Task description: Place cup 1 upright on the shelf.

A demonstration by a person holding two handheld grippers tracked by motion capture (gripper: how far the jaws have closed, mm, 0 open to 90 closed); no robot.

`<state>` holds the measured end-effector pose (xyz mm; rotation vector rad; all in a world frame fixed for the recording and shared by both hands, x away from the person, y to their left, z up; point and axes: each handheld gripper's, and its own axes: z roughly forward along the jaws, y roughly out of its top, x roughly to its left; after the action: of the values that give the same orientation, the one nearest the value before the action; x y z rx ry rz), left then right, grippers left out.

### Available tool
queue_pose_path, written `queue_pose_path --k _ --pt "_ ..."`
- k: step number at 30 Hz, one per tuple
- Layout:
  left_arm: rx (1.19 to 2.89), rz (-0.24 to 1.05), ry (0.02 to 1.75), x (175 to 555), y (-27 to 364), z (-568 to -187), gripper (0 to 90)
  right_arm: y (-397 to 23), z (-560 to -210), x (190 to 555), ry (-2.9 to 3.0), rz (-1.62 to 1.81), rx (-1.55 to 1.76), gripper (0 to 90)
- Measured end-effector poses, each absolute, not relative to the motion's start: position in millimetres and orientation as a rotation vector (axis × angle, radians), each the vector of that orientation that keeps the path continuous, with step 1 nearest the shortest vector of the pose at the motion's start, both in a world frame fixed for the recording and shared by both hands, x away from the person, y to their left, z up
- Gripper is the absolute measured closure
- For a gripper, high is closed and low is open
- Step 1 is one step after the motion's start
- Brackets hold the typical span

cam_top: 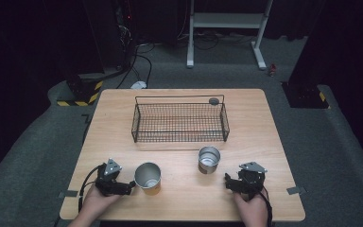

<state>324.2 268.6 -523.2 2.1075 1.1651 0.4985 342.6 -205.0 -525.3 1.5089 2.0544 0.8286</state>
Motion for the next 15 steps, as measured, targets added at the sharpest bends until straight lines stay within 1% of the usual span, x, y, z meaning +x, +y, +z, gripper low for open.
queue_pose_path --k 15 --pt "1.984 0.474 1.098 316 285 -503 0.1 -205 -525 343 2.054 0.829 1.51 8.7"
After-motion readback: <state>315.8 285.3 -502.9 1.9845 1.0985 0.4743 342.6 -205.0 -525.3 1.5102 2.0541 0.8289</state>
